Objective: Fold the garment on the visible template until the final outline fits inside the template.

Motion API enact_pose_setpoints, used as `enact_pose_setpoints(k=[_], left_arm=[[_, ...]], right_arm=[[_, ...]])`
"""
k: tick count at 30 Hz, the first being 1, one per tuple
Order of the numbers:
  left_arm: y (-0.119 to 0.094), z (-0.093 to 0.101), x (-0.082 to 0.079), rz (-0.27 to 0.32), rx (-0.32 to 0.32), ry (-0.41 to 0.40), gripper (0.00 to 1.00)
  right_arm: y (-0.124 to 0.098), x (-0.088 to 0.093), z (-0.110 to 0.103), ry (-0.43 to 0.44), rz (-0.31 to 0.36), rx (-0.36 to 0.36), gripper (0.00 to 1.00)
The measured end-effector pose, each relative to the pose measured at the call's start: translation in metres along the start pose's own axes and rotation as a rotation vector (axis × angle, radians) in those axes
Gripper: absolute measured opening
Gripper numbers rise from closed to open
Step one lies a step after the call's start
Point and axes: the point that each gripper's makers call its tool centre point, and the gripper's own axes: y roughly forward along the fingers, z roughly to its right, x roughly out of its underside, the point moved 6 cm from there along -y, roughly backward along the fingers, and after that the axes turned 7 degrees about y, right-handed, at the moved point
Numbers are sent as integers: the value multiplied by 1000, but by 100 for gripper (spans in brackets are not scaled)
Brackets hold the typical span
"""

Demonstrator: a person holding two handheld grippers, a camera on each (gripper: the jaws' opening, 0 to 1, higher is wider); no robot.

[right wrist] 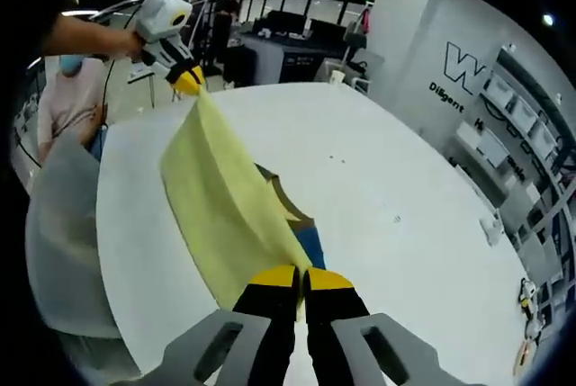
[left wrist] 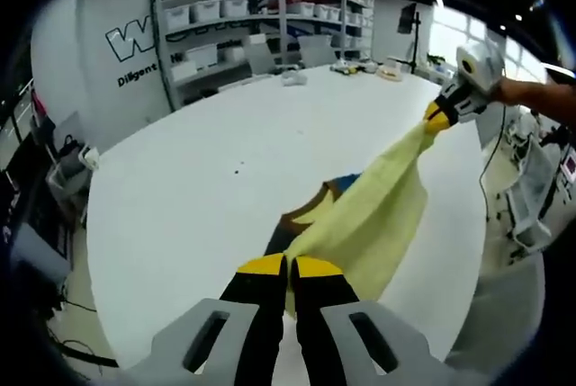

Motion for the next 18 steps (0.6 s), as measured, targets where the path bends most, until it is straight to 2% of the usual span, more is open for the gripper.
enact_pose_setpoints(k=[4,9,14,18], left_arm=[[5,-3,3,11,-15,-15,0],[13,-5,8,26,-38,17,0],[21,-8,13,34,-48,-22,0],[26,-13,16,53,-63,-70,0]], right_arm=[[9,-2,5,14,5,33,0],[21,1,9,50,12,72,0],[32,9,12,50,-1,97,0],[39,14,18,92,4,119,0]])
